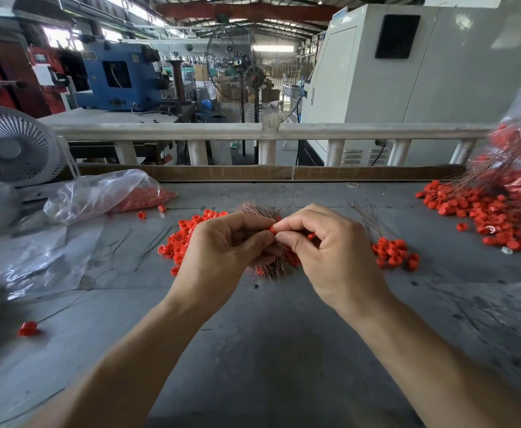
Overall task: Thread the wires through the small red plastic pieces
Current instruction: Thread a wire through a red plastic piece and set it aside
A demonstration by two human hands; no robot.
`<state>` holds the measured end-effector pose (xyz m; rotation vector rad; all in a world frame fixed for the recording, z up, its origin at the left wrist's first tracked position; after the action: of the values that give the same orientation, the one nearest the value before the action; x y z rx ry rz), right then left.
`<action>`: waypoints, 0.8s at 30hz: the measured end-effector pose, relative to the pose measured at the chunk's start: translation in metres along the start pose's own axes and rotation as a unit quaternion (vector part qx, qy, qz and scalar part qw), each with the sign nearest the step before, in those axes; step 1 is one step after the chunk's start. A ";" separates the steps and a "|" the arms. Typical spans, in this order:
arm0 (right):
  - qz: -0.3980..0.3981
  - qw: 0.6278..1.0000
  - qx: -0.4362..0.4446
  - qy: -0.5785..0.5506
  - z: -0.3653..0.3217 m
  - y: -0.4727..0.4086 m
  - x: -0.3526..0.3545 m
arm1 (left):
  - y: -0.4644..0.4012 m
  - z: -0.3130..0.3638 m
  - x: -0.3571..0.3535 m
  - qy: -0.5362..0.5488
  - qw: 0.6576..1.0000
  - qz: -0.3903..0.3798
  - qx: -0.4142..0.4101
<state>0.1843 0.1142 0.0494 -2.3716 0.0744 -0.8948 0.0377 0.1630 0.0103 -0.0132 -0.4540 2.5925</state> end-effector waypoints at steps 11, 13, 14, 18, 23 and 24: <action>0.005 0.979 0.048 0.197 -0.017 0.003 -0.006 | 0.001 -0.015 0.000 0.110 0.991 -0.007 0.073; 0.016 0.972 0.057 0.226 -0.022 0.004 -0.007 | 0.002 -0.018 -0.002 0.124 0.989 -0.011 0.085; 0.020 0.970 0.061 0.236 -0.024 0.004 -0.008 | 0.002 -0.019 -0.003 0.132 0.987 -0.011 0.090; 0.022 0.971 0.062 0.228 -0.024 0.005 -0.007 | 0.002 -0.019 -0.004 0.169 0.980 -0.015 0.105; 0.032 0.979 0.050 0.196 -0.020 0.005 -0.004 | 0.003 -0.017 -0.006 0.212 0.970 -0.021 0.118; 0.030 0.979 0.050 0.194 -0.020 0.005 -0.004 | 0.003 -0.017 -0.007 0.210 0.970 -0.021 0.119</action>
<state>0.1696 0.1008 0.0559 -2.0635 0.2487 -1.2879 0.0437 0.1625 -0.0073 -0.4540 0.0101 2.4906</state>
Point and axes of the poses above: each hand's wrist, its own y-axis away from the middle knuckle, its own x-axis out of the back of the hand, z = x × y, the point moved 8 cm from there along -y, towards the middle knuckle, and after that the axes turned 12 degrees about -z, right-handed, at the moved point
